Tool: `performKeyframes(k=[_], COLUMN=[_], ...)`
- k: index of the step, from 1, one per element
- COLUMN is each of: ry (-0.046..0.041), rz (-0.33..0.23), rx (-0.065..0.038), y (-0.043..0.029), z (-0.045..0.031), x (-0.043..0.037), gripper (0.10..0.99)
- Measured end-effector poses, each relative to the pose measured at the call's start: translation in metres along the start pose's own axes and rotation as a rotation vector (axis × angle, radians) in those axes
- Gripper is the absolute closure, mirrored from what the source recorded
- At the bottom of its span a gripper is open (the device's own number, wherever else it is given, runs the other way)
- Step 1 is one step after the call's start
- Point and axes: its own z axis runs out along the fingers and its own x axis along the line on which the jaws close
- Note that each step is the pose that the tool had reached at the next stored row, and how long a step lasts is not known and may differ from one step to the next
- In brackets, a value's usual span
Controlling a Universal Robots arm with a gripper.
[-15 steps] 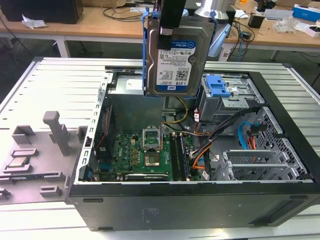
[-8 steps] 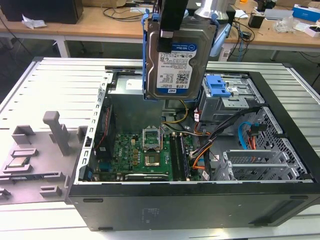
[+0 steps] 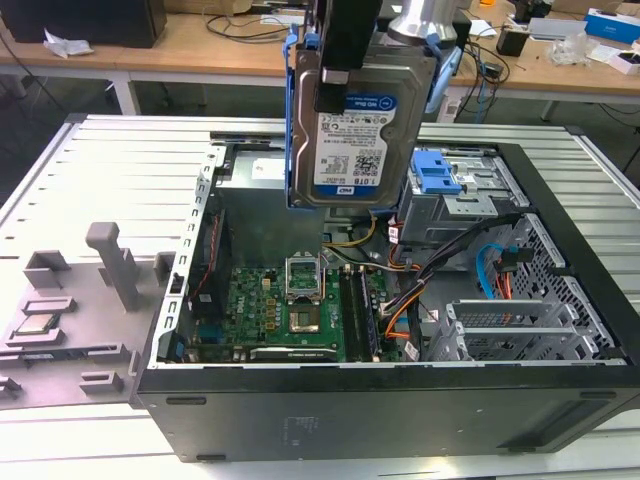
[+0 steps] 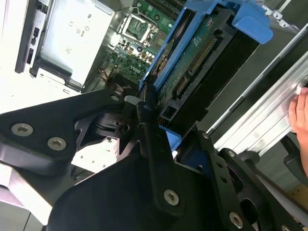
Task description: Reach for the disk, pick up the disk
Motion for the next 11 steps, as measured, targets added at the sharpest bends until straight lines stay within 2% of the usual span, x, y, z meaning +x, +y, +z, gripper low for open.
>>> performKeyframes(k=[11], ry=[-0.0001], rz=[0.0], rx=[0.0], y=[-0.0002], z=[0.0001], x=[0.0151], gripper=[0.722])
